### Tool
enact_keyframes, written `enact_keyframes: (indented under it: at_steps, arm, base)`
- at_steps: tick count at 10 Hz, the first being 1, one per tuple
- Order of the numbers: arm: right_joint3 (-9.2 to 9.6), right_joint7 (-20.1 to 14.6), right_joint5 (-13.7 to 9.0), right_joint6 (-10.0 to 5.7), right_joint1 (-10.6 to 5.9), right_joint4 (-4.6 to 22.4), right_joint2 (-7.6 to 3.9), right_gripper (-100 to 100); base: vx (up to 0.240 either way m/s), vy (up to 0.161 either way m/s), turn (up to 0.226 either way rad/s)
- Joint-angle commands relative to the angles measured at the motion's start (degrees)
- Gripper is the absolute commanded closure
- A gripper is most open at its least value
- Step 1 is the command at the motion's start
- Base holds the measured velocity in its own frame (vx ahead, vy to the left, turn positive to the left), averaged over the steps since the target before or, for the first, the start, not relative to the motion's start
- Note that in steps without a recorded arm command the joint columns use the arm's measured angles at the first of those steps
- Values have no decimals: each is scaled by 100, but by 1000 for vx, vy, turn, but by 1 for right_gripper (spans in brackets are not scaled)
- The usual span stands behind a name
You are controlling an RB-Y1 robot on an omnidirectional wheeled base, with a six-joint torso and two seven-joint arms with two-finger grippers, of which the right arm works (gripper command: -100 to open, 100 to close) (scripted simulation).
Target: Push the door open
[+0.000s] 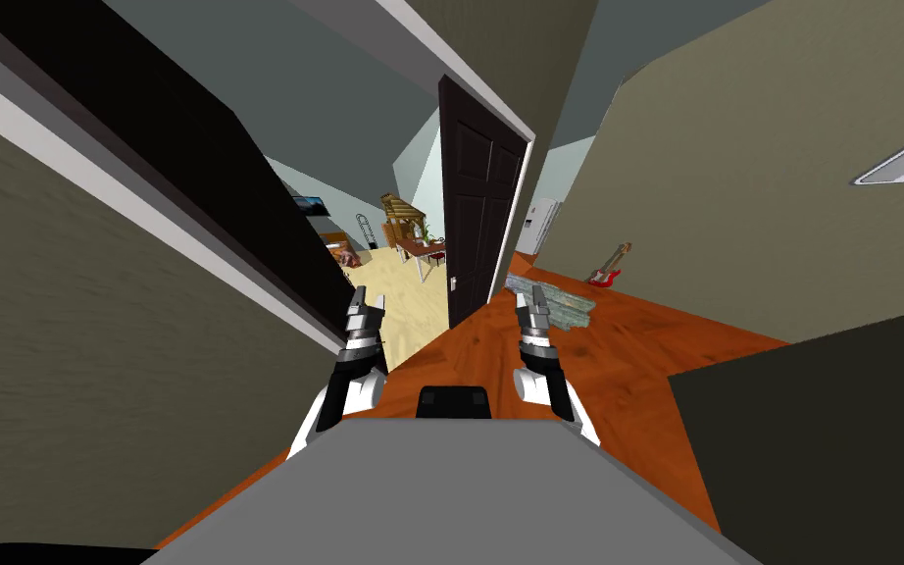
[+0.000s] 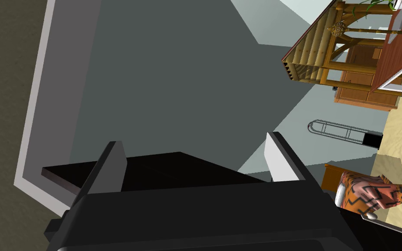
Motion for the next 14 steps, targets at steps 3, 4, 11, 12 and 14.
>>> enact_keyframes:
  at_steps: [3,4,11,12,14]
  arm:
    - [74,-15,-75,-80,-197,528,-117,-100]
    - [102,-16,-95,-112,-253,692,-145,-100]
    - [282,-28,-227,-315,-616,1754,-301,-100]
    - [315,-30,-251,-352,-682,1947,-323,-100]
    - [380,-35,-299,-426,-813,2323,-367,-100]
  base:
    - [88,-41,107]
    - [91,-48,129]
    - [84,-53,113]
    - [55,-27,79]
    - [69,-54,142]
